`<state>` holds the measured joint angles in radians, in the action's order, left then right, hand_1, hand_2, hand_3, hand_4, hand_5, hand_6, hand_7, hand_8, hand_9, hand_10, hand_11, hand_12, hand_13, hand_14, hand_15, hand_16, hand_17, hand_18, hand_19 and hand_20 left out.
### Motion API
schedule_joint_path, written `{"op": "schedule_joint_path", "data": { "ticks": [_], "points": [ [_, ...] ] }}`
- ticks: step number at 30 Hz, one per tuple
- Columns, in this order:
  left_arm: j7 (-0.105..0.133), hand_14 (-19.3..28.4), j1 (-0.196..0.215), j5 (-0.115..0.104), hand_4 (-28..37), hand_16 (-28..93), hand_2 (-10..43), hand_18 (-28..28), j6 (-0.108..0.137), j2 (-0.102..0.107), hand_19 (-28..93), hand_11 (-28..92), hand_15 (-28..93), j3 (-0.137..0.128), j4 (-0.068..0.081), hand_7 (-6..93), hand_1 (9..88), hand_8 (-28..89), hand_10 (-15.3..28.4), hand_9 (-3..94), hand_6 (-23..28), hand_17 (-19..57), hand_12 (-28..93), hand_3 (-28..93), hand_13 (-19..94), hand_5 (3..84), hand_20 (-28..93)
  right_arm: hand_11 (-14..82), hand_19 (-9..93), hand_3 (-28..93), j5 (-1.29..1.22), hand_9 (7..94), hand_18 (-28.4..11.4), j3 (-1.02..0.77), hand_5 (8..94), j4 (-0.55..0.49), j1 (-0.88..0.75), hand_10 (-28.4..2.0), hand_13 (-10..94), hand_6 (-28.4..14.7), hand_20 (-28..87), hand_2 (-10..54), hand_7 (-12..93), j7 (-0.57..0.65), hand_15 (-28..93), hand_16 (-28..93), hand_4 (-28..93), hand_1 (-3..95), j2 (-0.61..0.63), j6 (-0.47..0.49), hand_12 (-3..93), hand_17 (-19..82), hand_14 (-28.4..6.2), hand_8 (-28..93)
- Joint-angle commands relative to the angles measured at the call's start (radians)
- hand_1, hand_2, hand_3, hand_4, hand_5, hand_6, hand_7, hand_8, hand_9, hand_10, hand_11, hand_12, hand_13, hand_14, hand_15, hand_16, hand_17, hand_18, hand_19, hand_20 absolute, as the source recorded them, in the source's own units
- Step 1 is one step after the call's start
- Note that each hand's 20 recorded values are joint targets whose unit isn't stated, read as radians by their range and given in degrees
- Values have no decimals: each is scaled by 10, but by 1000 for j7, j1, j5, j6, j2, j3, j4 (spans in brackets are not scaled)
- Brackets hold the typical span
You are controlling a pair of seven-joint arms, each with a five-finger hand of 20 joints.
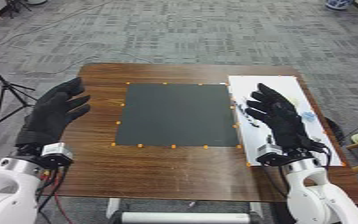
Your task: Arrange flowers
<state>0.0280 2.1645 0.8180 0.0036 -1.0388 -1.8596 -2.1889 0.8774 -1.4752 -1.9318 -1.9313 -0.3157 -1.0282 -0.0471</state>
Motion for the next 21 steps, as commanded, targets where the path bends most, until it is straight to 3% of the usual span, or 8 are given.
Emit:
{"op": "schedule_joint_path", "data": {
  "ticks": [1,6,9,12,15,16,19,21],
  "points": [
    [1,121,-19,-6,-232,-52,-82,185,10,5,416,303,533,-10,0,250,298,-117,97,176,21,-90,205,672,111,258,129,123,435,873,-5,386,-208,-3,372,-1,-4,-105,286,-27,229,-66,184,0,314,218,-255,206,-35,1,211,70,-108,-108],
    [-1,123,-29,-9,-233,-52,-82,185,9,-2,416,302,532,9,7,249,297,-117,97,176,21,-90,205,673,110,258,130,122,434,871,-6,386,-208,-13,372,-4,-4,-107,286,-27,229,-65,184,-8,315,216,-254,205,-14,-11,211,71,-108,-108],
    [-1,122,-39,-6,-234,-51,-82,185,5,17,415,300,531,3,7,248,297,-116,96,176,22,-91,204,673,110,259,130,121,434,871,1,387,-208,-14,371,-9,9,-107,286,-27,229,-66,183,-10,316,215,-254,206,4,-20,210,71,-109,-108],
    [0,122,-44,-9,-235,-51,-82,186,3,21,416,300,531,10,12,248,297,-116,97,176,22,-91,205,674,110,259,130,129,458,856,126,395,-215,-10,376,-68,-12,-108,301,-28,243,-65,183,112,325,214,-260,209,49,-223,211,66,-107,-108],
    [3,122,3,-6,-234,-51,-81,186,7,-2,416,301,531,-5,-4,247,297,-115,97,177,22,-91,206,673,111,259,130,210,564,826,439,513,-220,85,450,-103,18,-113,418,-29,293,-64,208,325,444,174,-274,214,110,-631,202,114,-107,-123],
    [2,123,22,-7,-234,-51,-81,186,12,-7,416,302,531,-12,-10,247,296,-115,97,176,22,-91,206,673,111,259,131,258,610,818,628,560,-216,104,489,-108,26,-119,466,-29,315,-71,231,451,513,175,-279,217,132,-699,211,139,-109,-129],
    [-5,123,34,-14,-234,-51,-82,186,15,-1,416,300,531,-27,-10,246,297,-115,97,177,22,-91,205,674,111,260,131,396,703,777,1257,621,-202,132,542,-122,3,-123,534,-17,384,-94,291,867,665,213,-282,249,205,-708,254,190,-109,-142],
    [4,123,19,-8,-234,-51,-83,187,13,12,416,300,532,-28,-8,246,296,-115,96,178,22,-91,205,675,113,261,131,458,746,740,1453,647,-197,132,582,-136,-26,-119,567,-2,426,-95,358,982,718,247,-283,276,251,-696,289,222,-106,-159]
  ]
}}
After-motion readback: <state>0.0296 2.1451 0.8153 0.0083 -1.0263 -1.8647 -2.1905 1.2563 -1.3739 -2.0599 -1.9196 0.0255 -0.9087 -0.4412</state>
